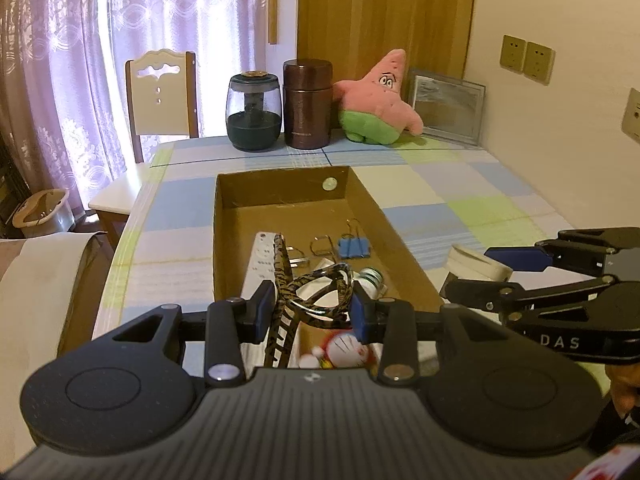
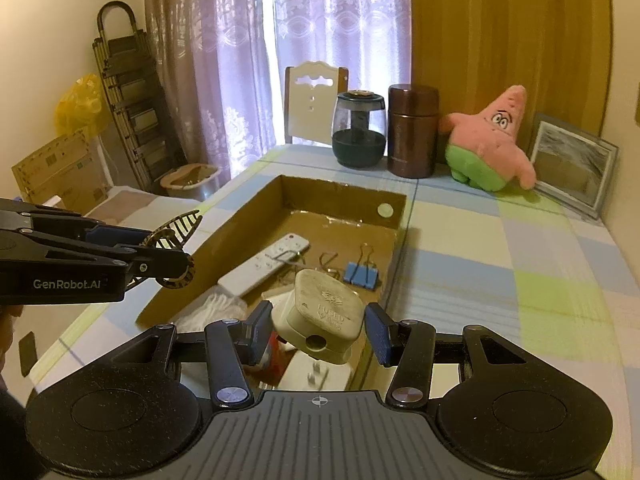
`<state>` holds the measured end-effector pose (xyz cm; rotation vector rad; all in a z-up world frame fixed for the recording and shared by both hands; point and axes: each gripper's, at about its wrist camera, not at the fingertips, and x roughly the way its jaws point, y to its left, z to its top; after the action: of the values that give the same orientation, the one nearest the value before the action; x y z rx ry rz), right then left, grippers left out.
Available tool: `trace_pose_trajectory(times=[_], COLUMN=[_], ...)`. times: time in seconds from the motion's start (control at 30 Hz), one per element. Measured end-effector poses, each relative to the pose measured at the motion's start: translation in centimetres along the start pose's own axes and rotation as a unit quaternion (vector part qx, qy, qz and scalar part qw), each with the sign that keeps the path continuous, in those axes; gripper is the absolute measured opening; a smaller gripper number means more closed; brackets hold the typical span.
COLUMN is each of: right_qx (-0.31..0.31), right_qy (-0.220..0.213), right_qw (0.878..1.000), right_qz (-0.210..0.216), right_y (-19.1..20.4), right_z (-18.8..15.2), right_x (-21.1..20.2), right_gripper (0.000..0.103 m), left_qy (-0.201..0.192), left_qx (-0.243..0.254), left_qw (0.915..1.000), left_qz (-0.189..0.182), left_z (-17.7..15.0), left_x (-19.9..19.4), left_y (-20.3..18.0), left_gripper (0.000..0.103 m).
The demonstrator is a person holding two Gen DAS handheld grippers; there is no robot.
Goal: Organize rigid objects
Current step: 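Lower the hair clip and plug into the box and open both grippers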
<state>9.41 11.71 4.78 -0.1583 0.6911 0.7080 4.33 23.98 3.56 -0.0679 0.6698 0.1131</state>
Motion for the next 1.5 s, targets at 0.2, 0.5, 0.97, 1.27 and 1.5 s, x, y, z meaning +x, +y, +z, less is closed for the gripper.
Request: trace_pose_trajectory(times=[0.2, 0.5, 0.97, 1.27, 1.5], right_qx=[-0.002, -0.01, 0.014, 0.033, 0.034], right_qy=[-0.002, 0.0, 0.019, 0.022, 0.023], right_qw=[1.0, 1.0, 1.0, 0.999, 0.999], right_qz=[0.006, 0.008, 0.006, 0.007, 0.011], right_y=[-1.0, -3.1, -6.0, -7.0, -6.8], right_z=[2.2, 5.8, 8.5, 8.1, 8.3], right_x=[3.7, 10.1, 17.9, 19.1, 19.2], right_gripper=[0.047, 0.047, 0.047, 0.047, 0.047], left_qy=[0.005, 0.013, 0.025, 0.006, -0.008], left_qx=[0.002, 0.0, 0.007, 0.004, -0.013], left_qw=[1.0, 0.9999, 0.9996, 1.0, 0.9998], left_qz=[-0.003, -0.01, -0.011, 0.004, 0.013], left_z=[2.0, 5.2, 8.1, 7.5, 7.7], left_x=[4.0, 10.4, 18.0, 18.4, 16.5], left_y=[1.6, 4.1, 5.9, 6.5, 7.7], left_gripper=[0.034, 0.034, 0.034, 0.052, 0.052])
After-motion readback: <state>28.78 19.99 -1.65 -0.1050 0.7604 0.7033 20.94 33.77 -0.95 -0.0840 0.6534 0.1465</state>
